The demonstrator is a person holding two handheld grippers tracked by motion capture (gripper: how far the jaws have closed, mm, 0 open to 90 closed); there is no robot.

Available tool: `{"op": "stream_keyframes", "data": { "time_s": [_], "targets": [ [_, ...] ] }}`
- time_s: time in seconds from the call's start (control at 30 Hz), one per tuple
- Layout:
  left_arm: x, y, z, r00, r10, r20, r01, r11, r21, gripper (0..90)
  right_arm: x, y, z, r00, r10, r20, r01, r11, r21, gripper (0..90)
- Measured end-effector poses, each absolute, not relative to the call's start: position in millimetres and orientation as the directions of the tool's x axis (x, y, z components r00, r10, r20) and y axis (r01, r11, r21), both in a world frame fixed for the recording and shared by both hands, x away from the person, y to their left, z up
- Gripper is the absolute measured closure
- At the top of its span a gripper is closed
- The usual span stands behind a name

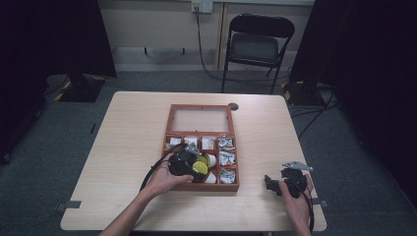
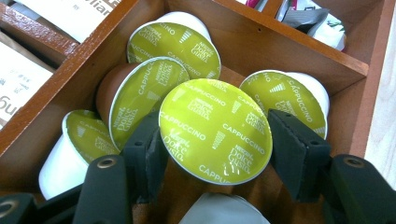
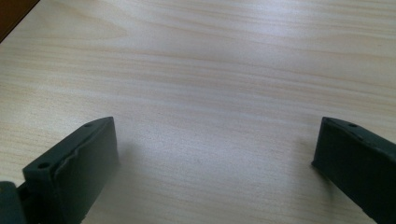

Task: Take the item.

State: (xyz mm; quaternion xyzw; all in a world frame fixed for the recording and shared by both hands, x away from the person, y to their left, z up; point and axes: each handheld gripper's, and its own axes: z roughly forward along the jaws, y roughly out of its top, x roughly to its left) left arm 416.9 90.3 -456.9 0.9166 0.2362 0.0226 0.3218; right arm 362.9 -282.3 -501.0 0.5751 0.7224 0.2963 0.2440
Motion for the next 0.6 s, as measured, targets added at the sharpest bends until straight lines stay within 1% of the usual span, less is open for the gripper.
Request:
{"op": "stream_keyframes", "data": {
  "time_s": [0.13,0.2,0.6],
  "targets": [
    [416.6,91.8,-456.7,0.886,0.450,-0.112,0.420,-0.677,0.604,40.3,362.9,-282.4,-501.0,-0.220,0.976,-0.012,0.686,0.163,0.709,0.0],
    [415.1,91.7,-455.7,0.885,0.456,-0.094,0.414,-0.679,0.606,40.3,362.9,-282.4,-501.0,-0.220,0.975,-0.012,0.686,0.163,0.709,0.0],
    [411.8,89.6,-448.3,0.881,0.461,-0.104,0.416,-0.652,0.634,40.3,362.9,-282.4,-501.0,-0.220,0.976,-0.012,0.686,0.163,0.709,0.0]
  ]
}}
